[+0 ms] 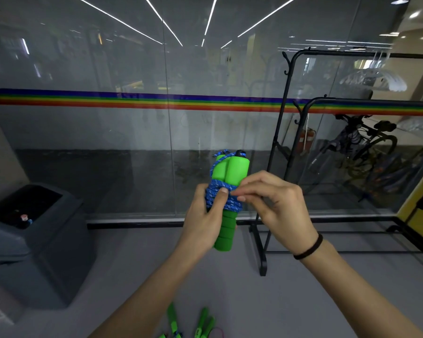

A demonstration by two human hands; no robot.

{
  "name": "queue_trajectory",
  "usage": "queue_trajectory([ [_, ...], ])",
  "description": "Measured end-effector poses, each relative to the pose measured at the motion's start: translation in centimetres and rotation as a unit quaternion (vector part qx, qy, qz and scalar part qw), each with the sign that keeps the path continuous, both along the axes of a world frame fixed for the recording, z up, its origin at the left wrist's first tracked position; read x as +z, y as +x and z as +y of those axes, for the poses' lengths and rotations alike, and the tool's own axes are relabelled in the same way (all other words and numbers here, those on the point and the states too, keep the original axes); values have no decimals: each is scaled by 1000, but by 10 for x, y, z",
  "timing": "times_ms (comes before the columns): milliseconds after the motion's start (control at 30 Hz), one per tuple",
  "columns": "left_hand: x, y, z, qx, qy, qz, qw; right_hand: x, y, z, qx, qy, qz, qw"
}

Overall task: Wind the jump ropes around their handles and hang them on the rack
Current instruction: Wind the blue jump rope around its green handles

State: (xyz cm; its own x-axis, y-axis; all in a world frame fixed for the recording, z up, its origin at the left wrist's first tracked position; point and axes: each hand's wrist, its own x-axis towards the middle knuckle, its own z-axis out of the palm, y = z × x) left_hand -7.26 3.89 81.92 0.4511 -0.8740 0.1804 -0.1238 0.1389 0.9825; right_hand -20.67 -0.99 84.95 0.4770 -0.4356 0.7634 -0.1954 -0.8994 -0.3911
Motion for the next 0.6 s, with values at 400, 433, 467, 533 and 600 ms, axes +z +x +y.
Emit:
queue_trajectory([
  [400, 0, 1, 7, 32, 0, -151, 988, -3, 1, -7, -15, 40, 34, 999],
  [433, 1, 2, 8, 31, 4, -160, 987, -3, 2, -8, -11, 40, 31, 999],
  [467, 1, 3, 8, 31, 5, -168, 985, -3, 3, -8, -6, 40, 33, 999],
  [533, 1, 3, 8, 32, 8, -183, 983, -3, 5, -10, -4, 35, 54, 998],
  [600, 0, 4, 8, 32, 25, -188, 981, -3, 7, -12, -16, 21, 88, 996],
])
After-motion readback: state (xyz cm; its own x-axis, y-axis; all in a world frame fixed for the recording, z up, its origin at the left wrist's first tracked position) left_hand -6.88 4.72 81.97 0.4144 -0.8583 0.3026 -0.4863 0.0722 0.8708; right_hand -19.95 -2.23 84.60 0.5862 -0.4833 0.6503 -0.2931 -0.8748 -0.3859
